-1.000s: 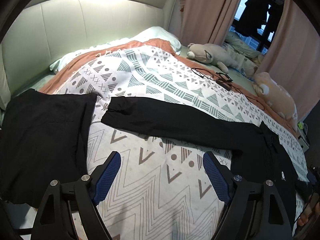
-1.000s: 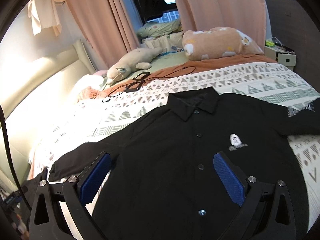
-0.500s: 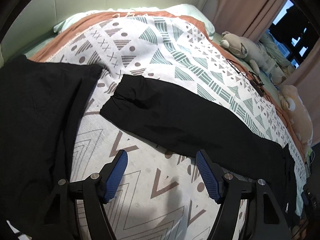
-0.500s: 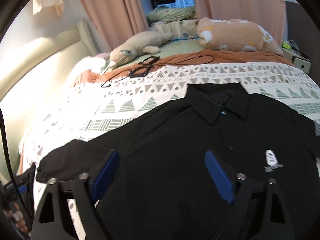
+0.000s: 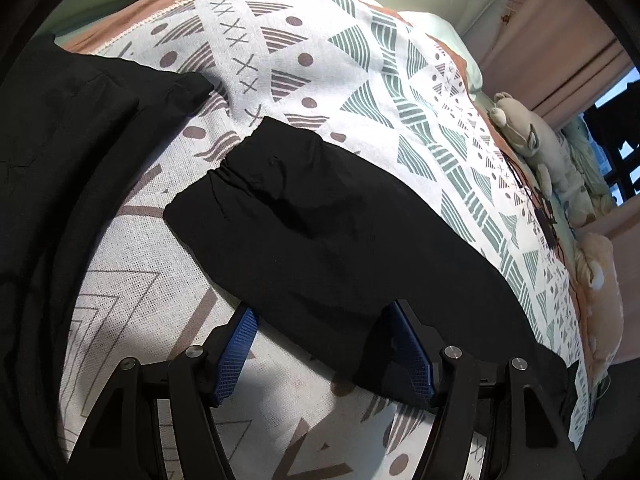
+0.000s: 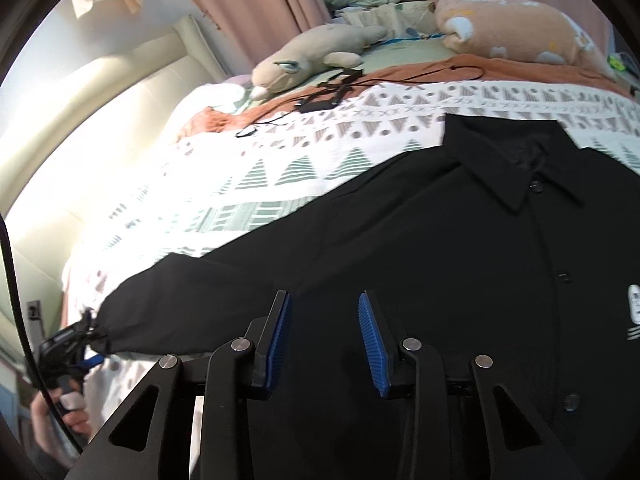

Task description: Fold large clothes

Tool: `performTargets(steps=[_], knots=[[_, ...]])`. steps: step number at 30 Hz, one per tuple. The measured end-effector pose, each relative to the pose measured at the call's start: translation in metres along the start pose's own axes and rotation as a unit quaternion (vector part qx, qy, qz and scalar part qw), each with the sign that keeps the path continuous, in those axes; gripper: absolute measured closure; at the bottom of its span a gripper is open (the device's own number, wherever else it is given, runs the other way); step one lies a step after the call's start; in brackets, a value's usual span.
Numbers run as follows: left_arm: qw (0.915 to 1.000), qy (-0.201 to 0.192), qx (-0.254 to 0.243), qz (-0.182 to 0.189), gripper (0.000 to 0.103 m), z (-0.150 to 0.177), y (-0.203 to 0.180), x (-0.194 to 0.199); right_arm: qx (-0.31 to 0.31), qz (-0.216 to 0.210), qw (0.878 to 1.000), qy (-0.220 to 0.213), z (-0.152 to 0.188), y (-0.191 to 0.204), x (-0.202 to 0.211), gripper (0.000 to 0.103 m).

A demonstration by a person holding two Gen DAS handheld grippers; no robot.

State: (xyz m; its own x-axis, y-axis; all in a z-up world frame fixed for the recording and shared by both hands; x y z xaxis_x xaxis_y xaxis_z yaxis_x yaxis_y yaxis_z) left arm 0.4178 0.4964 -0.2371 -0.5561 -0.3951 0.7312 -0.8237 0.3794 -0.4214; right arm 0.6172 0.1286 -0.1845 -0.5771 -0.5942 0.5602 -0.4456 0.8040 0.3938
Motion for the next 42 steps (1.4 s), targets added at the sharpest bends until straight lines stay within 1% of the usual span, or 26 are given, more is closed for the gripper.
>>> performTargets(steps=[1,2,3,4,5,6,7,10,12,14,16,19,23,24,26,27,28,30,32,36,38,42], knots=[[1.0,-0.004,0.007,-0.001,0.048,-0.002,0.002,0.001,-0.001,-0.007,1.0,0.0,0.001,0.003,-0.003,0.067],[0.9999,-0.007,0.014,-0.003,0.062,-0.003,0.003,0.002,-0.003,-0.012,1.0,0.001,0.003,0.005,-0.006,0.067],[0.9998,-0.009,0.02,-0.004,0.074,-0.004,0.005,0.003,-0.009,-0.019,1.0,0.007,0.006,0.007,-0.01,0.07],[0.9997,-0.01,0.023,-0.002,0.079,-0.006,0.006,0.002,-0.019,-0.03,0.999,0.014,0.009,0.007,-0.014,0.078],[0.9996,-0.012,0.024,0.003,0.088,-0.007,0.005,0.003,-0.034,-0.047,0.998,0.024,0.013,0.008,-0.019,0.084],[0.9996,-0.016,0.022,0.006,0.096,-0.01,0.004,0.006,-0.049,-0.066,0.996,0.031,0.016,0.009,-0.023,0.092],[0.9997,-0.02,0.016,0.004,0.099,-0.012,0.002,0.008,-0.056,-0.077,0.995,0.033,0.019,0.01,-0.026,0.093],[0.9992,-0.036,-0.006,0.015,0.101,-0.021,-0.011,0.02,-0.045,-0.071,0.995,0.047,0.03,0.013,-0.036,0.093],[0.9981,-0.05,-0.024,0.027,0.101,-0.029,-0.023,0.034,-0.043,-0.072,0.993,0.079,0.045,0.014,-0.05,0.093],[0.9962,-0.061,-0.04,0.047,0.101,-0.036,-0.041,0.052,-0.047,-0.07,0.992,0.095,0.057,0.01,-0.061,0.093],[0.9939,-0.071,-0.056,0.063,0.102,-0.042,-0.058,0.071,-0.054,-0.081,0.991,0.089,0.057,0.009,-0.061,0.094],[0.9883,-0.09,-0.081,0.093,0.102,-0.049,-0.093,0.105,-0.055,-0.086,0.989,0.105,0.053,0.01,-0.05,0.093],[0.9794,-0.103,-0.108,0.136,0.102,-0.051,-0.14,0.144,-0.063,-0.095,0.989,0.09,0.038,0.009,-0.014,0.093],[0.9777,-0.103,-0.113,0.144,0.102,-0.049,-0.149,0.151,-0.061,-0.092,0.99,0.086,0.034,0.008,-0.004,0.091],[0.973,-0.101,-0.123,0.167,0.102,-0.043,-0.174,0.167,-0.064,-0.083,0.992,0.071,0.027,0.002,0.017,0.081],[0.9704,-0.1,-0.13,0.177,0.102,-0.04,-0.187,0.175,-0.064,-0.076,0.993,0.061,0.023,-0.002,0.03,0.068],[0.9683,-0.101,-0.136,0.183,0.102,-0.037,-0.195,0.181,-0.065,-0.074,0.994,0.052,0.021,-0.007,0.04,0.06],[0.9627,-0.101,-0.148,0.203,0.102,-0.029,-0.219,0.196,-0.073,-0.07,0.994,0.035,0.016,-0.025,0.065,0.058],[0.957,-0.098,-0.158,0.223,0.102,-0.02,-0.239,0.209,-0.087,-0.066,0.994,0.03,0.017,-0.046,0.085,0.058],[0.9442,-0.094,-0.191,0.251,0.102,0.005,-0.281,0.231,-0.101,-0.009,0.995,0.004,0.003,-0.101,0.125,0.058],[0.9364,-0.091,-0.212,0.264,0.102,0.021,-0.302,0.243,-0.107,0.012,0.994,-0.015,-0.003,-0.123,0.144,0.058],[0.9234,-0.081,-0.24,0.288,0.102,0.048,-0.338,0.26,-0.136,0.037,0.989,-0.046,-0.002,-0.163,0.181,0.058]])
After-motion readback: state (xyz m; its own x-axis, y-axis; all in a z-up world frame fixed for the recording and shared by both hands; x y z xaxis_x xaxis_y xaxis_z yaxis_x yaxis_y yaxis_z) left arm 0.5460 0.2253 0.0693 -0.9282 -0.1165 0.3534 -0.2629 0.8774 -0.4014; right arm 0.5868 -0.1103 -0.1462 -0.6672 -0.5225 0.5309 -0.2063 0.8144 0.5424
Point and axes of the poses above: each gripper's, at about its wrist camera, not at the fingertips, and x roughly against the way its jaws point, y to its left, z to its underside, the point moved 4 cm from there along -x, roughly the way its jaws point, and after that the axes turned 11 degrees about -y, right-handed, at the moved point
